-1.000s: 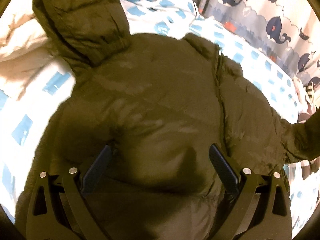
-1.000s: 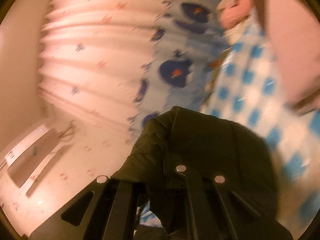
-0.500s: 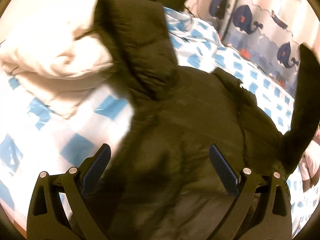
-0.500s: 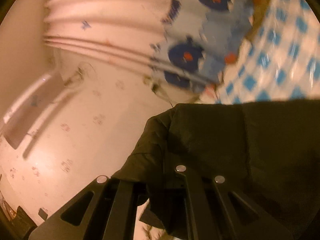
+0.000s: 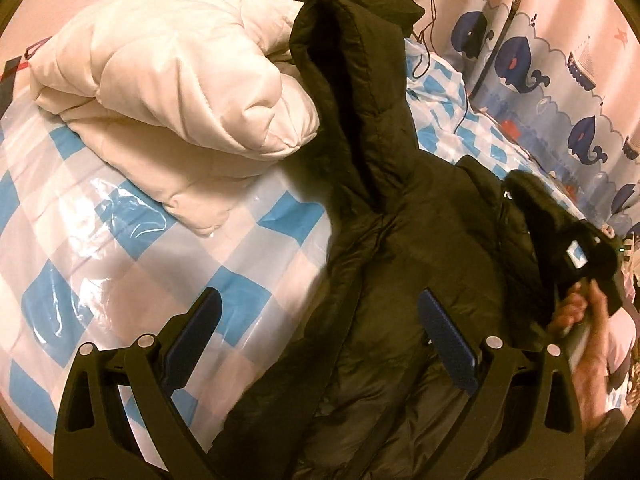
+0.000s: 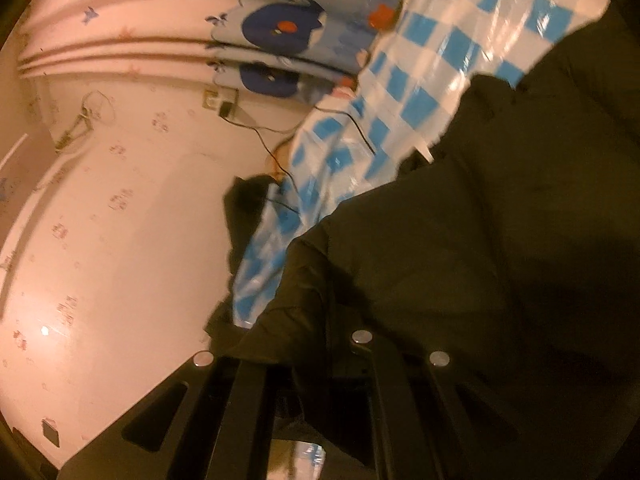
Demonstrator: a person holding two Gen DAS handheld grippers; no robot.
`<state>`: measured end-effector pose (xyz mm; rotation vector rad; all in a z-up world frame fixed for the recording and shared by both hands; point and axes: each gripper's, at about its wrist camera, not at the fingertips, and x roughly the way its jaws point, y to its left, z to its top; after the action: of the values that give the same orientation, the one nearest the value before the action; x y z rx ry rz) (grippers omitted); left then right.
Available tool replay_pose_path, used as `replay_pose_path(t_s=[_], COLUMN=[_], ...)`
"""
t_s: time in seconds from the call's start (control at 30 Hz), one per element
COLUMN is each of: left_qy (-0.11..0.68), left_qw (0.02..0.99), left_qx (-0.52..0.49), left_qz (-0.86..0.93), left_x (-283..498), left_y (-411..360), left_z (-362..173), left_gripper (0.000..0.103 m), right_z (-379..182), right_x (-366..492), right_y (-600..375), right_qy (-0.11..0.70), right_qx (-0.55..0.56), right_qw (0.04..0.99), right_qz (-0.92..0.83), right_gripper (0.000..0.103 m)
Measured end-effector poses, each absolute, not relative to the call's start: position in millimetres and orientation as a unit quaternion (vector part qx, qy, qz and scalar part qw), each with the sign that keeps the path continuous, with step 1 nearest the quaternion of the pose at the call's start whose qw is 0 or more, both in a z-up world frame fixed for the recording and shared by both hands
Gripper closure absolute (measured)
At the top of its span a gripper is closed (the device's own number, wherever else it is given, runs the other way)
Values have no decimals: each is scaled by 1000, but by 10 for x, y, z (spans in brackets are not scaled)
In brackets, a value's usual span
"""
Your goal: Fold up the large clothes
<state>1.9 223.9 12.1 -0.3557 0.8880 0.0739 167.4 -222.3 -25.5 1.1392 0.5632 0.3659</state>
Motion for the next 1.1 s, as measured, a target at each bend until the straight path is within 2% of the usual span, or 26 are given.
replay_pose_path(t_s=[0.23, 0.27, 0.33, 0.43, 0.5, 0.57, 0.73, 0.9, 1.1], left_qy=[434, 435, 437, 440, 443, 443, 445, 445, 445], left_qw=[885, 885, 884, 883, 881, 881, 877, 875, 872], left_qx=[-165, -165, -164, -164, -164, -165, -181, -190, -204], left_qz=[25, 24, 22, 20, 18, 17, 16, 12, 13], left_x=[38, 41, 48, 57, 60, 61, 60, 38, 24], left_y=[2149, 2146, 2134, 2124, 2125, 2143, 2226, 2256, 2358], left_z=[102, 98, 88, 68, 55, 55, 39, 36, 19], left_gripper=[8, 8, 8, 8, 8, 8, 8, 8, 8], right_z=[-423, -454, -551, -723, -653, -504, 43, 154, 7], right_x=[1768, 1789, 1846, 1935, 1925, 1887, 1593, 1271, 1506], right_y=[-2022, -1981, -1890, -1738, -1667, -1593, -1127, -473, -70], right_qy=[293, 303, 339, 420, 438, 448, 416, 362, 371], right_qx=[505, 497, 478, 436, 385, 321, 48, -204, -309], right_qw=[795, 797, 795, 786, 803, 827, 905, 904, 869], right_qz=[163, 162, 155, 128, 124, 112, 76, 104, 109], right_gripper=[100, 96, 96, 69, 60, 39, 19, 14, 14])
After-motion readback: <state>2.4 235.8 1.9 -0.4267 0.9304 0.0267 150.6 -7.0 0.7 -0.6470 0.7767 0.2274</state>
